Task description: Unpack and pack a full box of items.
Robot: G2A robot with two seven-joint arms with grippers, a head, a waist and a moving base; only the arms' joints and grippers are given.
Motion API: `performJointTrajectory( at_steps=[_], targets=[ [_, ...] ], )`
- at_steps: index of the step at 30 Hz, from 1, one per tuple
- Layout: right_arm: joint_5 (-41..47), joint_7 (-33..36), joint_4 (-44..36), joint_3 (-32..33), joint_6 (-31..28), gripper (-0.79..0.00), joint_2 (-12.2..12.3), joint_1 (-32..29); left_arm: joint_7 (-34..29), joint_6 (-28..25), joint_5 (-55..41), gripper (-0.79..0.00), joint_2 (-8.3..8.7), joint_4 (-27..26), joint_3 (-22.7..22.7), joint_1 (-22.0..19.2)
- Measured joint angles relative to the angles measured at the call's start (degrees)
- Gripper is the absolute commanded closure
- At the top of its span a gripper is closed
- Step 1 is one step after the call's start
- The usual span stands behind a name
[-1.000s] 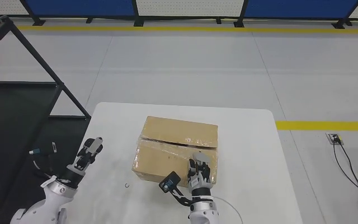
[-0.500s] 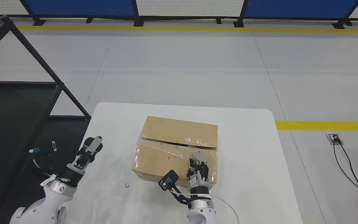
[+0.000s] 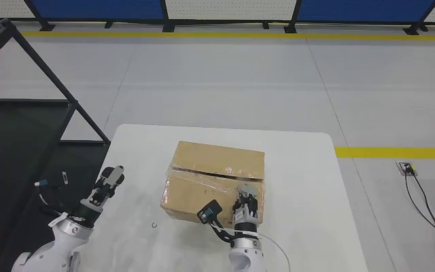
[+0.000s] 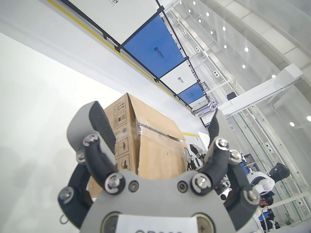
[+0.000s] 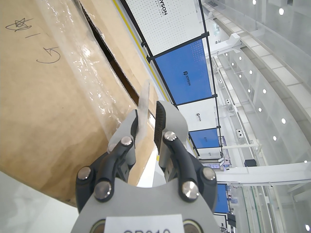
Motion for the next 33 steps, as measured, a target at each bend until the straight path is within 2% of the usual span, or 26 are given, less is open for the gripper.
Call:
performJointTrajectory(
  at_steps=[4, 8, 17, 33],
  targets=[
    [-0.1, -0.2, -0.5, 0.9, 1.1, -0.108, -0.5, -0.9, 0.0, 0.2, 0.1, -0.785, 0.01, -0.2, 0.2, -0.1],
    [0.3, -0.5, -1.2, 2.1, 2.1, 0.0, -0.9, -1.8, -0.1, 0.1, 0.2, -0.785, 0.02, -0.2, 0.4, -0.3],
    [3.0, -3.8, -2.6, 4.5, 5.6, 0.0, -1.9, -3.4, -0.1, 0.5, 0.5, -0.785, 0.03, 0.0, 0.8, -0.8],
    [9.5, -19.4, -2.3, 5.6, 17.5, 0.0, -3.4, -5.0, 0.2, 0.4, 0.0, -0.785, 0.02, 1.2, 0.9, -0.6]
  ],
)
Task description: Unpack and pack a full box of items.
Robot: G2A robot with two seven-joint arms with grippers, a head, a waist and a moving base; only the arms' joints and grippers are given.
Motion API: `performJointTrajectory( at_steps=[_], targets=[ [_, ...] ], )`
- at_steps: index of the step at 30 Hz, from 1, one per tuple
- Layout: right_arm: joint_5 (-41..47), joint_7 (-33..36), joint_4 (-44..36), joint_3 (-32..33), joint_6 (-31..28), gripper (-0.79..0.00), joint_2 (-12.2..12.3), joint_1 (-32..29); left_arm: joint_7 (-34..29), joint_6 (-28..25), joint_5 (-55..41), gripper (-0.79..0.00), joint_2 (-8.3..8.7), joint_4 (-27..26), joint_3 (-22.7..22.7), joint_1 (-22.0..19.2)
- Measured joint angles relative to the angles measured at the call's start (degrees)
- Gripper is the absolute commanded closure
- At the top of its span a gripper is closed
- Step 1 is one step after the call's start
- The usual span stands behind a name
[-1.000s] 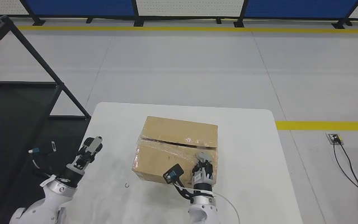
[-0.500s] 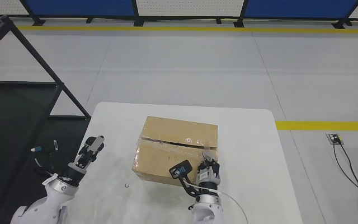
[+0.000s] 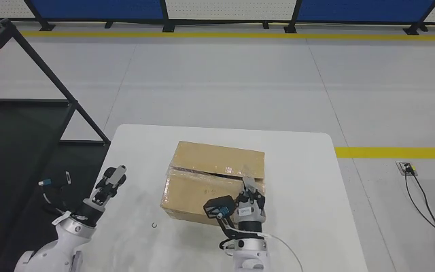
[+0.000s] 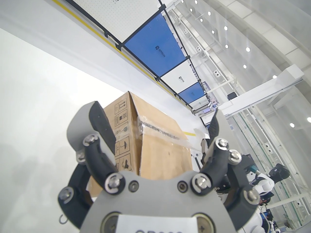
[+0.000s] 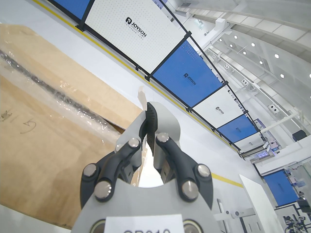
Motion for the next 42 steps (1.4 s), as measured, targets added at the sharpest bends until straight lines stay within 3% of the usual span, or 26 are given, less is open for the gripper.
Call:
performJointTrajectory(
  at_steps=[14, 30, 42],
  targets=[
    [8.7, -13.4, 3.2, 1.5, 6.2, 0.0, -1.4, 2.1, -2.2, -0.6, 0.5, -0.785, 0.17, 0.7, 0.3, 0.5],
    [21.8, -17.7, 6.9, 7.7, 4.6, 0.0, -2.7, 5.2, -3.5, -1.2, 1.1, -0.785, 0.29, 0.2, 1.1, 0.8],
    [24.5, -22.9, 6.2, 10.7, 5.3, 0.0, -2.7, 0.7, -3.9, -0.8, 2.0, -0.785, 0.38, -0.7, 1.8, 0.3]
  ],
)
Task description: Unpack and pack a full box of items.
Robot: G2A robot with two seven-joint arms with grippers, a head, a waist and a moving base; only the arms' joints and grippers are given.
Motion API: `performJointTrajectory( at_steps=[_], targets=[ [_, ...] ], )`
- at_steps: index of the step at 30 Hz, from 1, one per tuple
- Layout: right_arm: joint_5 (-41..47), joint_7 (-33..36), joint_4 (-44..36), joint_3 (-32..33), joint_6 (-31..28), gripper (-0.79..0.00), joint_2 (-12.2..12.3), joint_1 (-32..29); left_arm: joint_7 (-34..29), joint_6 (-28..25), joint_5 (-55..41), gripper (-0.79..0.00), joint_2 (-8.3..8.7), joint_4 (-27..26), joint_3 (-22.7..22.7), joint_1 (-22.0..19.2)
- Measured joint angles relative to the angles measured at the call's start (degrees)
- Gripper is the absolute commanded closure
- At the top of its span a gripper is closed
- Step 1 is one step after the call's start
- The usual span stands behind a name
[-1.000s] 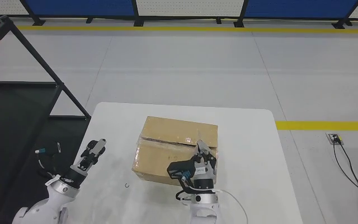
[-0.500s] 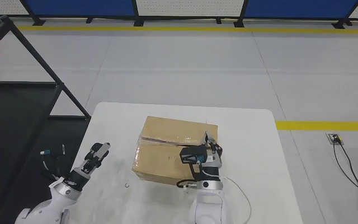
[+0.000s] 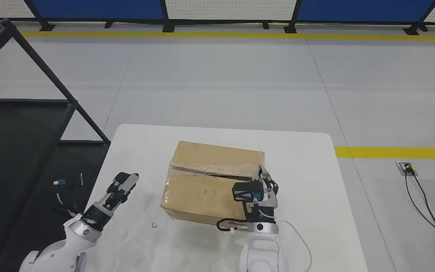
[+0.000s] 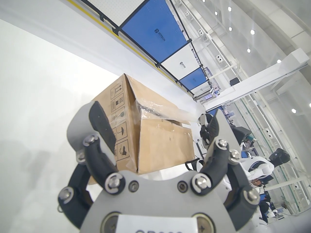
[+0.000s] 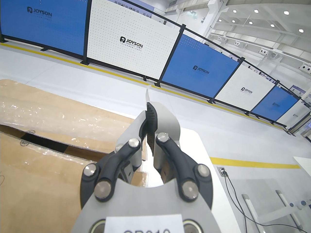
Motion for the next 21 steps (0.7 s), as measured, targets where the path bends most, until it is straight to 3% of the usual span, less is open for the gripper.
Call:
performJointTrajectory(
  at_steps=[21],
  targets=[
    [4.4, -1.0, -2.1, 2.4, -2.9, 0.0, -0.3, -4.4, 0.1, 0.9, 0.7, -0.785, 0.09, -0.1, 1.3, -1.2]
  ],
)
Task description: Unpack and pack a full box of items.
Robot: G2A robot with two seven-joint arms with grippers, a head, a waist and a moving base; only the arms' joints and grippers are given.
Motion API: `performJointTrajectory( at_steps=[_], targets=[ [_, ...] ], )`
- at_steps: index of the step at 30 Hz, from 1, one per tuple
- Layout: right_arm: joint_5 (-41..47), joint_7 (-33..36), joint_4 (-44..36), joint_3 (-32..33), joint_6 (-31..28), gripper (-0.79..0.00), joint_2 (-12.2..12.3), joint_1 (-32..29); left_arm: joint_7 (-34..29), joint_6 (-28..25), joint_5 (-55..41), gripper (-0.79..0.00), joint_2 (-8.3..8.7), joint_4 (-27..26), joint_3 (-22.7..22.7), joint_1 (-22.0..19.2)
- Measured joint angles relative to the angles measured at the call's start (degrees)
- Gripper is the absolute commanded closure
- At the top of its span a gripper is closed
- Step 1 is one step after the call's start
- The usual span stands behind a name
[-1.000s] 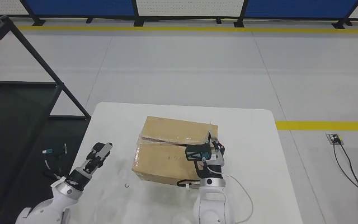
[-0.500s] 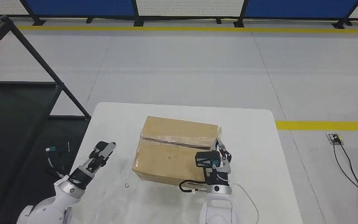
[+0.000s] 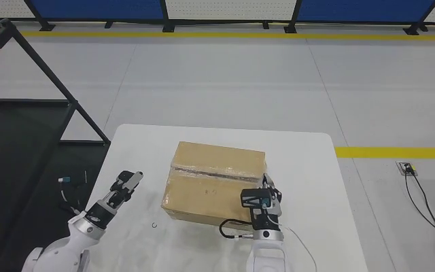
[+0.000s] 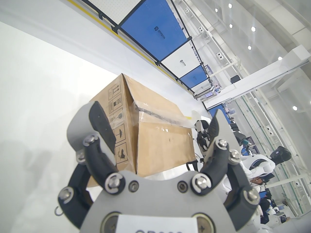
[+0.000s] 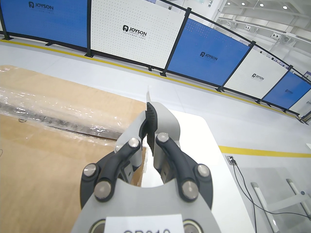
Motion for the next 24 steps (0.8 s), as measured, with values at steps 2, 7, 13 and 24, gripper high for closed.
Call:
performJointTrajectory(
  at_steps=[2, 7, 13, 24],
  targets=[
    [-0.1, 0.8, -0.5, 0.1, -0.1, 0.0, -0.1, -0.4, -0.1, 0.0, 0.0, -0.785, 0.01, 0.0, 0.1, -0.1],
    [-1.5, 2.5, -0.6, 0.3, -0.4, 0.0, -0.2, -0.3, -0.1, 0.0, 0.0, -0.785, 0.04, 0.1, 0.3, -0.4],
    [-1.2, -0.2, 0.5, 0.6, -0.5, 0.0, -0.3, 0.3, -0.1, -0.2, 0.0, -0.785, 0.09, 0.3, 0.2, -0.4],
    [-0.8, 3.5, 1.7, 1.1, -2.3, 0.0, -0.8, 1.6, 0.1, -0.4, -0.3, -0.785, 0.16, 0.4, 0.1, -0.4]
  ],
)
